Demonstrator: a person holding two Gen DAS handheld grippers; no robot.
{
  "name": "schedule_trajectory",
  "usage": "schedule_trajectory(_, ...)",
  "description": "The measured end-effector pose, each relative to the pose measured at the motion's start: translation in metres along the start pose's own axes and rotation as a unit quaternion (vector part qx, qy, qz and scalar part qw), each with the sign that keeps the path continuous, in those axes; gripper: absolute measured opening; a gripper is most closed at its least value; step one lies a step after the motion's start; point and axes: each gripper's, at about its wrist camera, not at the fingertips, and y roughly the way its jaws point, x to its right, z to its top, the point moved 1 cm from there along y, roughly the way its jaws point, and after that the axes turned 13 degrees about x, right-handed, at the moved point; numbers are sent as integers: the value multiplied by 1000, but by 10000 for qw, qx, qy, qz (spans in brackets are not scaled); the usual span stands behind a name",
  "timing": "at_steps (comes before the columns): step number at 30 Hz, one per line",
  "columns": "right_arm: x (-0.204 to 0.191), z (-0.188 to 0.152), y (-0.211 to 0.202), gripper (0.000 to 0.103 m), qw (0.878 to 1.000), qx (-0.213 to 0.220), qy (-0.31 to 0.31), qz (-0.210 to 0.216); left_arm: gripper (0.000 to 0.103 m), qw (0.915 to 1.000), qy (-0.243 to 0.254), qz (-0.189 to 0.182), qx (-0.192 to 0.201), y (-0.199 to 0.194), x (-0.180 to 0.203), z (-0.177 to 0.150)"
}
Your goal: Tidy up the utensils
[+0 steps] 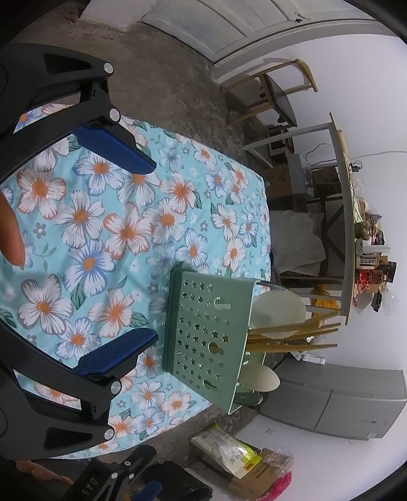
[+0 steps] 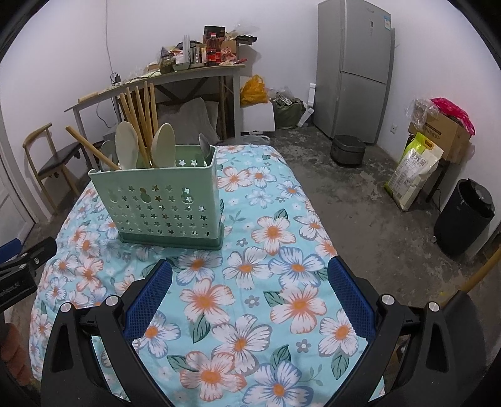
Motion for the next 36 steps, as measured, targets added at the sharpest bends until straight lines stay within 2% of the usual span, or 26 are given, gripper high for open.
schedule_trajectory(12, 5, 5, 0, 97, 9997, 91, -87, -204, 95, 9997, 126, 178, -74, 4, -4, -3)
schedule_trajectory(36, -1, 0, 2, 97, 9999, -10, -117, -75, 95, 9994, 173, 268, -92, 3, -7, -2)
